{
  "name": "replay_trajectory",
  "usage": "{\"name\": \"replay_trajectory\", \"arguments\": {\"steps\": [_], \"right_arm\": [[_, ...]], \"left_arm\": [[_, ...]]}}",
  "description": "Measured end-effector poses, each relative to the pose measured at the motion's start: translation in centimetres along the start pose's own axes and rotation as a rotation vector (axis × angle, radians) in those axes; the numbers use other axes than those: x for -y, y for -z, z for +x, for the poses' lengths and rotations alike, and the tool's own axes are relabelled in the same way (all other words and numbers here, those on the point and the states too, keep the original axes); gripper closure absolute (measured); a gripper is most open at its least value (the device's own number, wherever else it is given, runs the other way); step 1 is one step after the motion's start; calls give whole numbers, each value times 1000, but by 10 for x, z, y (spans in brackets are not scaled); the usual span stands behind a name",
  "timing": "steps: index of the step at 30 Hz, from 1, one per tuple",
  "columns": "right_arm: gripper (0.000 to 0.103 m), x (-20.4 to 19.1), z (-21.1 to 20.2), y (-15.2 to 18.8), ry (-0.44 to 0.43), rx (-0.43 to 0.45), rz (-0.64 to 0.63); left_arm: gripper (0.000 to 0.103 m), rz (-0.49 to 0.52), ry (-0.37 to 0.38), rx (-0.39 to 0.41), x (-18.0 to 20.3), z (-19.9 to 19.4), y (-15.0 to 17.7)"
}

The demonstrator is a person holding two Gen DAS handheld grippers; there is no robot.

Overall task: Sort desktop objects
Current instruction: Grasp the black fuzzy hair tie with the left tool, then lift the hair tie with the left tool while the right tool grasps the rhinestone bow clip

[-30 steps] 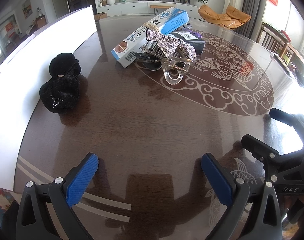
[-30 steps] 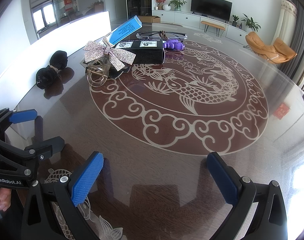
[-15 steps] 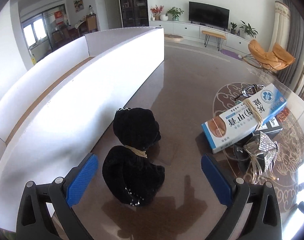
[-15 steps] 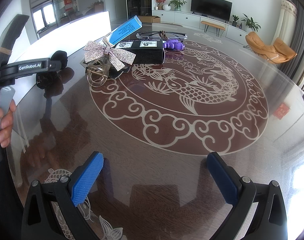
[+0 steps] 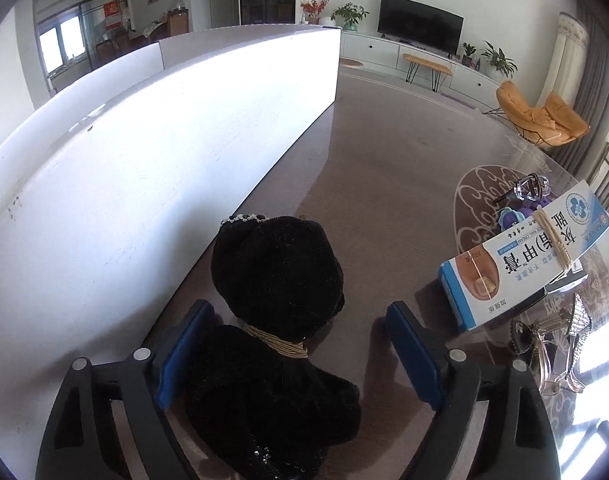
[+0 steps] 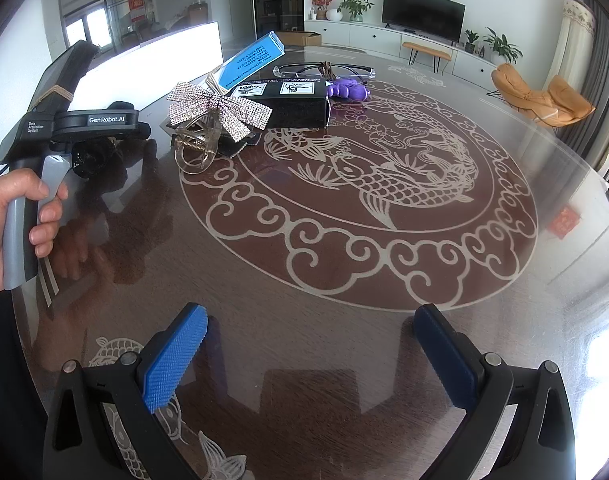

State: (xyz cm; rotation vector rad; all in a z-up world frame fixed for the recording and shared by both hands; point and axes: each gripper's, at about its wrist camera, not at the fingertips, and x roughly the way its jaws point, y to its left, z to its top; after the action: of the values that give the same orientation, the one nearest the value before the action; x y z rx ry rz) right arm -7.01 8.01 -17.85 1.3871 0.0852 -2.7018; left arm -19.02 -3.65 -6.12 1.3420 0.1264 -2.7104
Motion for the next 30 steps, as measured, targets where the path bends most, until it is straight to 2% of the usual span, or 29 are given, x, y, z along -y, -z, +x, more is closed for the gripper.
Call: {"name": "replay_trajectory", "arguments": {"steps": [3,5,8,15,17,20,23,24,26,30], "right_arm": [[0,0,0,0,0,0,0],[0,0,0,0,0,0,0],[0,0,0,0,0,0,0],[0,0,0,0,0,0,0],[0,0,0,0,0,0,0],[0,0,0,0,0,0,0],[0,0,0,0,0,0,0],[0,0,0,0,0,0,0],[0,0,0,0,0,0,0],[0,0,0,0,0,0,0]], "left_arm": [[51,64,13,21,9,-1,1],[59,93,32,25,13,-5,3],[60,122,58,16,16,-11,9],[61,233,201,-31,43,-36,39],[61,256,222,-35,50,-40,42],[56,272,207,-31,58,-38,41],[42,300,213,-29,66,-35,41],[31,320,170,-30,70,-34,44],[22,332,120,-12,68,-37,48],[21,276,167,-44,56,-34,48]]}}
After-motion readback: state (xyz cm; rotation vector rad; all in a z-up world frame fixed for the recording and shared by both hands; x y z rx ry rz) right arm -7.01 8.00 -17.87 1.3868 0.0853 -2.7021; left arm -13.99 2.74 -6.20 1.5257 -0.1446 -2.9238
